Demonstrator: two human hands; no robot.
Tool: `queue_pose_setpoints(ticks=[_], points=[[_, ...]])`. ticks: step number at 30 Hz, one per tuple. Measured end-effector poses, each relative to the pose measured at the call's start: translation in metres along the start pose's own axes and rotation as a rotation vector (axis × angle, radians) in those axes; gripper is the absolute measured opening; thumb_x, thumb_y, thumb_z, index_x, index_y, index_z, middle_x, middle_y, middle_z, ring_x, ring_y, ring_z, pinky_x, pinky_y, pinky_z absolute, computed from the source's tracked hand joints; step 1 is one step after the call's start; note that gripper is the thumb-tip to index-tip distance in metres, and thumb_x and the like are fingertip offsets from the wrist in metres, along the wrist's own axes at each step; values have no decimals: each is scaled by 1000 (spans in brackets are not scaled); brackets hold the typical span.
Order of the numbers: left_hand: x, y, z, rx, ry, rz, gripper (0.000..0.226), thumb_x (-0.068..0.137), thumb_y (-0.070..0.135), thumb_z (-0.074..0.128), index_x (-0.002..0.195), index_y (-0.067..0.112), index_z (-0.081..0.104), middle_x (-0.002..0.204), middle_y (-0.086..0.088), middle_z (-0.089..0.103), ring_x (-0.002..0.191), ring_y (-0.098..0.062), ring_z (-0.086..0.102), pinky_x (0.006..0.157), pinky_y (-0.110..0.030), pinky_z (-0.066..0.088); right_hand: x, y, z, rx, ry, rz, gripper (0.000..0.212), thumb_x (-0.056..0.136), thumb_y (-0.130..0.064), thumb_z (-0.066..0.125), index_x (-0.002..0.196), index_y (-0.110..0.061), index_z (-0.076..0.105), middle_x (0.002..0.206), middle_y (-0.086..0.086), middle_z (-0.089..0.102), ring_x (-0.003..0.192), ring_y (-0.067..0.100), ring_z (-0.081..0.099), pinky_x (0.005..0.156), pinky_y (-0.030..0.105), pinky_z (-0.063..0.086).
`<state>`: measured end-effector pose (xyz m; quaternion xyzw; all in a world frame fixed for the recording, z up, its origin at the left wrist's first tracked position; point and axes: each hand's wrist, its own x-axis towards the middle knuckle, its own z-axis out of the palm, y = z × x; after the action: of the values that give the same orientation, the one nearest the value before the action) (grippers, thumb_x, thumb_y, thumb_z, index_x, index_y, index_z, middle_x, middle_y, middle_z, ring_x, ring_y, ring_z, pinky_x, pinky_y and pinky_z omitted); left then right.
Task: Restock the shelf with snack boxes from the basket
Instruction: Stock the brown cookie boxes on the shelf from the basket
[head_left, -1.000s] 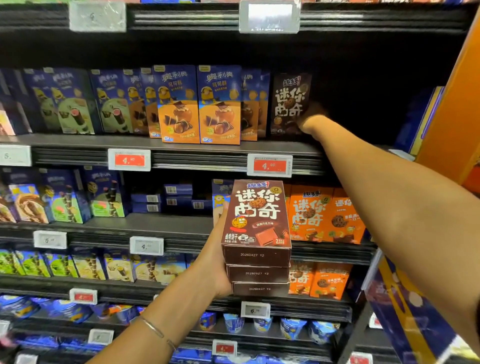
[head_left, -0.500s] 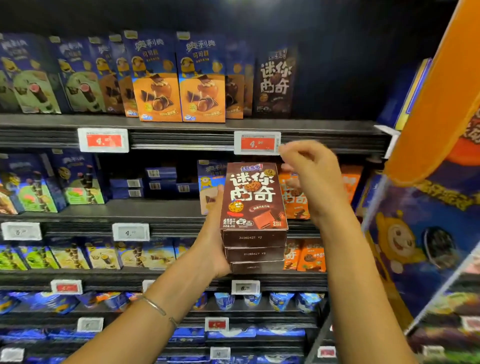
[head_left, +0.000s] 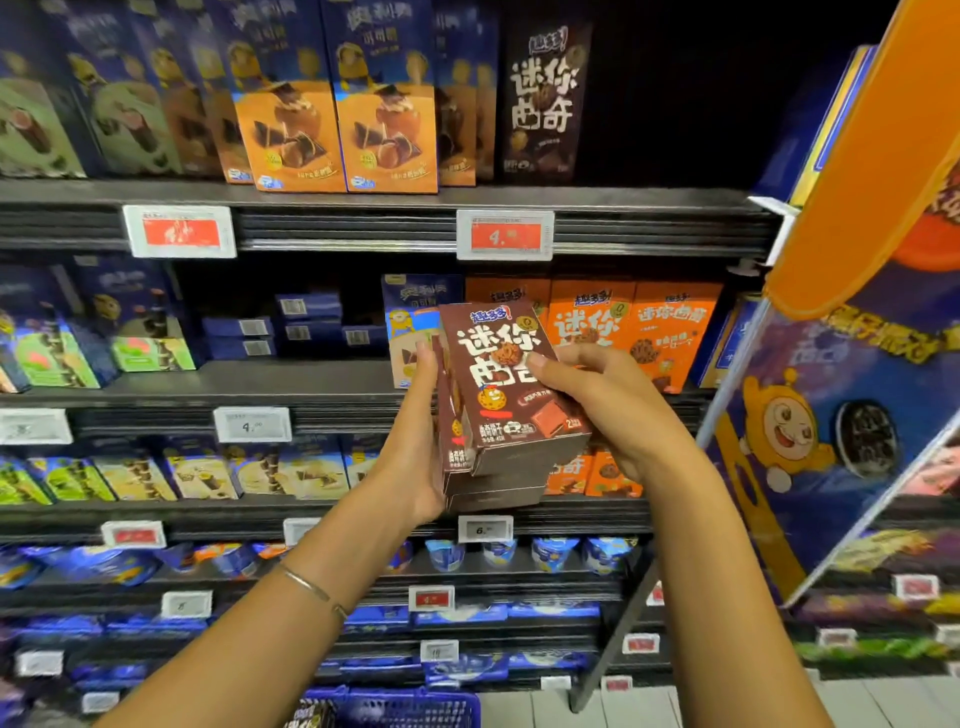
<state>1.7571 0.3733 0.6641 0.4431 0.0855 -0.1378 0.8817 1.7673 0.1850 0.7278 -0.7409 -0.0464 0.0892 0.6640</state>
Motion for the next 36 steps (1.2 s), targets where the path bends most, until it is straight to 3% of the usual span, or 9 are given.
queue_pose_setpoints(ticks=[3,7,10,14,17,21,25,30,36], points=[[-3,-1,-3,17,9,14,77,79,86,66,120,23,81,134,-16,73,122,-38,71,106,-55,55,-3,0,-3,34,-50,22,46,88,-35,77,122,-8,61,100,9,78,88,27,77,82,42,62],[-5,-5,-2,15,10,55,59,86,73,66,115,25,83,128,-15,76,113,-34,76,87,-49,64,-12,-9,-13,-57,-53,-55,37,86,-29,79,118,-17,64,99,6,76,83,24,77,70,36,63],[-5,-5,3,3,13,77,63,92,68,67,131,20,76,137,-17,71,124,-39,70,105,-57,55,-19,-27,-21,-104,-63,-186,35,86,-25,78,118,-22,65,101,3,76,85,21,76,65,29,60],[-5,3,9,34,1,126,57,96,67,63,130,23,77,136,-14,72,122,-34,72,101,-53,57,-27,-63,-27,-9,-65,-364,33,87,-19,75,120,-19,66,104,3,77,92,18,76,56,21,55],[-5,7,14,117,36,178,66,86,74,70,138,32,70,136,-7,73,126,-32,70,111,-56,51,-22,-91,-29,21,44,-486,34,89,-19,75,121,-19,65,109,4,76,97,18,75,60,28,57],[-3,10,16,105,30,187,50,82,72,73,108,31,84,116,-6,81,100,-25,80,80,-40,63,9,-126,-35,70,299,-558,37,90,-21,74,125,-14,63,109,-1,75,92,11,75,68,32,61],[-3,12,20,77,-17,214,39,80,70,70,91,37,86,110,-7,82,91,-24,82,70,-37,64,55,-149,-48,94,493,-621,41,90,-19,75,125,-13,56,111,-3,70,90,6,72,66,21,59],[-3,15,24,54,-10,222,41,80,71,70,92,35,86,112,-8,82,93,-26,81,74,-40,65,119,-160,-69,-47,689,-508,44,84,-22,78,121,-16,56,115,3,67,98,17,69,82,38,62],[-3,19,25,38,-28,216,45,75,72,72,92,32,87,110,-9,82,91,-26,82,72,-39,65,157,-155,-87,-417,886,-399,38,89,-21,70,122,-7,56,126,14,60,112,33,62,89,44,56]])
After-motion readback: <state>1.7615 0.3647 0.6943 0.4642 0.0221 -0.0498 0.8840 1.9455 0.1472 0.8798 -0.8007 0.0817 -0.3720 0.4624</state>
